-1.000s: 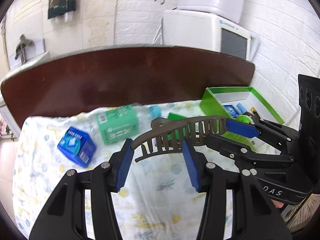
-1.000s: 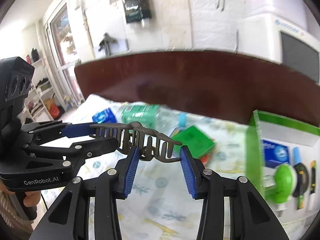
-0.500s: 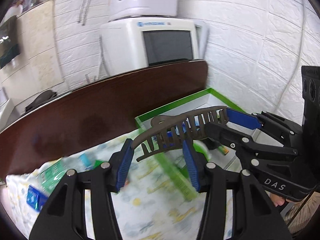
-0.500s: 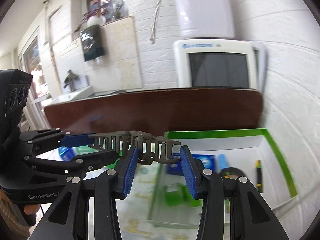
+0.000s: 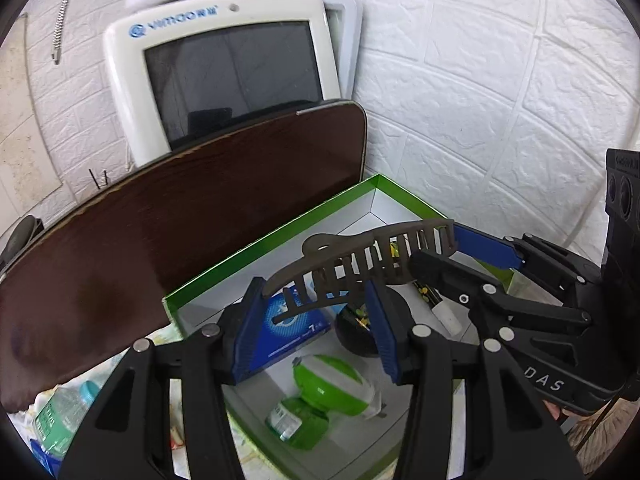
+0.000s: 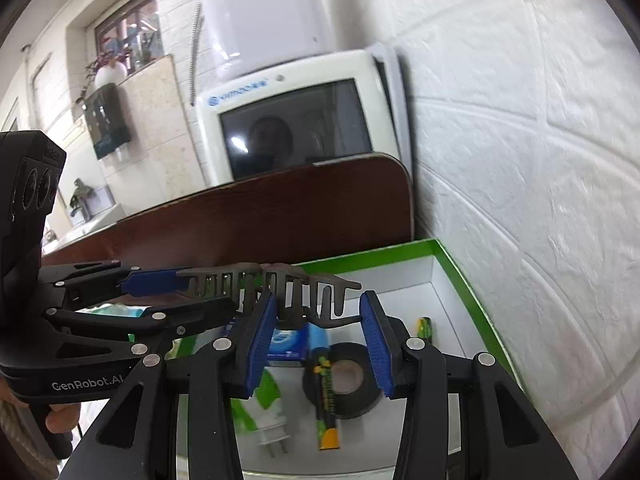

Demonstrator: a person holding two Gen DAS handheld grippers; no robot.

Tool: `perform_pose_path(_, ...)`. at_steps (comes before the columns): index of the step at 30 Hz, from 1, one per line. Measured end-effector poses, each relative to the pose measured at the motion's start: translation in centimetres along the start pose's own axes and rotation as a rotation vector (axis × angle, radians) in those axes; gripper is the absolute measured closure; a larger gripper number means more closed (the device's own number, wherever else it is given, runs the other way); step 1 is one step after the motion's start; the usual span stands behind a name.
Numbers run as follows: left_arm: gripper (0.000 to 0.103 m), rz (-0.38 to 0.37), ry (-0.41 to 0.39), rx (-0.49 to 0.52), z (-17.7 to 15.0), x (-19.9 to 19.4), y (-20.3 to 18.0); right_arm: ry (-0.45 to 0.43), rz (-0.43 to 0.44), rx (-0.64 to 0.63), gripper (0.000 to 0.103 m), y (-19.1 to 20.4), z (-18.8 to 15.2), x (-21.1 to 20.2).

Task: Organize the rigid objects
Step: 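Carry the claw clip into the green box and release it, then move the right tool back to the small green box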

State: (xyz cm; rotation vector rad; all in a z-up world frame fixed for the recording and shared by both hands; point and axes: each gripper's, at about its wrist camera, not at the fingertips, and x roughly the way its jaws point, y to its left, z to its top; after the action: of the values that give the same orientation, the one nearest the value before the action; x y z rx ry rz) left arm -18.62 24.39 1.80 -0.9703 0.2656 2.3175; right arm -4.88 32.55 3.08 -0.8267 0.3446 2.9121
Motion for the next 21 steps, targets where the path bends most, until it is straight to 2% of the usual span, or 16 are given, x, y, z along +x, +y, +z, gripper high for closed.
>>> perform_pose_path(11,0.055,-0.042,0.043,-0.007,1.4,4.5,-0.3,0.014,-0.050,0.061,0.058,-3.3,-0.4,2.1)
perform_pose_path(16,0.053,-0.021,0.076,0.002,0.5,5.5,-0.4,0.036,-0.115,0.054,0.058,-3.5,-1.2,3.0)
perform_pose_path(21,0.053,0.014,0.072,0.010,-0.9,4.2,0.1,0.051,-0.117,0.091,0.058,-4.0,-2.1,2.9)
